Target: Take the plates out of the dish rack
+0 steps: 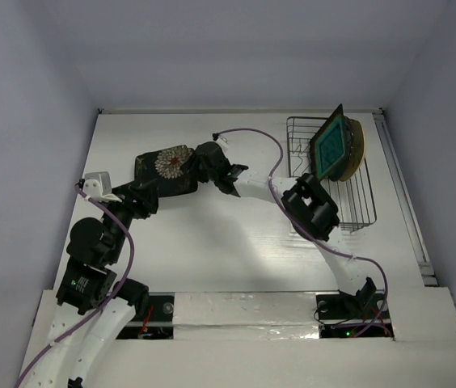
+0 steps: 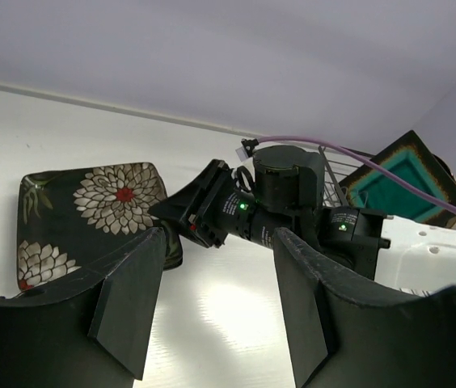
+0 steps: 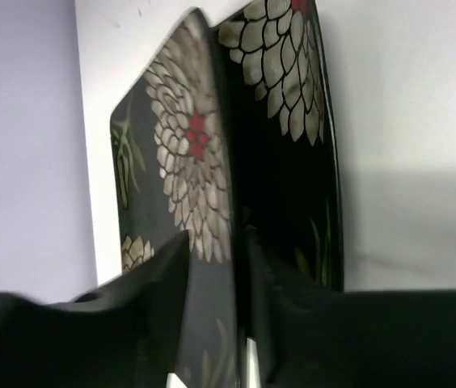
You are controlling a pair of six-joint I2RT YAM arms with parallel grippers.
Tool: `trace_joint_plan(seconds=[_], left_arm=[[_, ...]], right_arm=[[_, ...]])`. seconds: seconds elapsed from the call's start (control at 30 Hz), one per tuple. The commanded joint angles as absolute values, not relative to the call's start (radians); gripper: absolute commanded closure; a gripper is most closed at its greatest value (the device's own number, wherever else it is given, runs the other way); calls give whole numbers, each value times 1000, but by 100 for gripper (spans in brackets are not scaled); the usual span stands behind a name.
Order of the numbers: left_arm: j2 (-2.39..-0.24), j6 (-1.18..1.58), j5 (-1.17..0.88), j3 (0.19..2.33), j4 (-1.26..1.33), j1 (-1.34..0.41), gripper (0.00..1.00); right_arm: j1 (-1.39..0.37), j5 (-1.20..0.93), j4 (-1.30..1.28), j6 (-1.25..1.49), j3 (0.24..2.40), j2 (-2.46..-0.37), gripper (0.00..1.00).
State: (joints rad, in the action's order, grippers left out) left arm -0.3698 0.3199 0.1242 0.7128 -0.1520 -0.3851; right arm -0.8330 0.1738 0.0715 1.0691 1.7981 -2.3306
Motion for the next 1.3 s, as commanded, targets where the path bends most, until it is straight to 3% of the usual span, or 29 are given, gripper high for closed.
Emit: trace_joint_plan(seconds=[0.0,0.07,0.17,0.5,0.53,0.6,0.67,0.77,0.87,0.93,1.03,1.13,1.27], left_arm=[[-377,318,114,718,-114,-390,47],[-376,318,114,718,-114,-390,47],[-376,318,112,718,-113,-390,47],[-385,316,103,716,-109,-390,47],[-377,316,106,716,-110,-390,47],[-376,316,107,716,-110,-390,47],[-376,316,103,718,-112,-390,48],[-359,316,103,716,-114,-390,50],[-344,316,100,716,-110,-390,64],[-338,316,94,715,-106,-390,75],[-336,318,97,715,-106,-390,79],[-334,319,101,715,-109,-390,76],[-333,321,110,716,-115,-399,66]], right_arm=[[-834,212,209,1089,1786,-2240,58],[-834,230,174,1066,1778,-2227,46],[-834,267,112,1020,1790,-2206,36],[-834,342,-16,780,1778,-2076,16],[-834,362,-49,715,1784,-2062,19],[-834,405,-113,642,1760,-1996,48],[-822,465,-135,586,1698,-1918,100],[-752,570,-153,479,1492,-1685,100],[-602,546,-234,419,1331,-1436,100],[-502,516,-299,375,1286,-1291,100],[-422,557,-397,339,1265,-1218,100],[-355,566,-481,339,1298,-1213,92],[-249,461,-465,325,1289,-1218,55]])
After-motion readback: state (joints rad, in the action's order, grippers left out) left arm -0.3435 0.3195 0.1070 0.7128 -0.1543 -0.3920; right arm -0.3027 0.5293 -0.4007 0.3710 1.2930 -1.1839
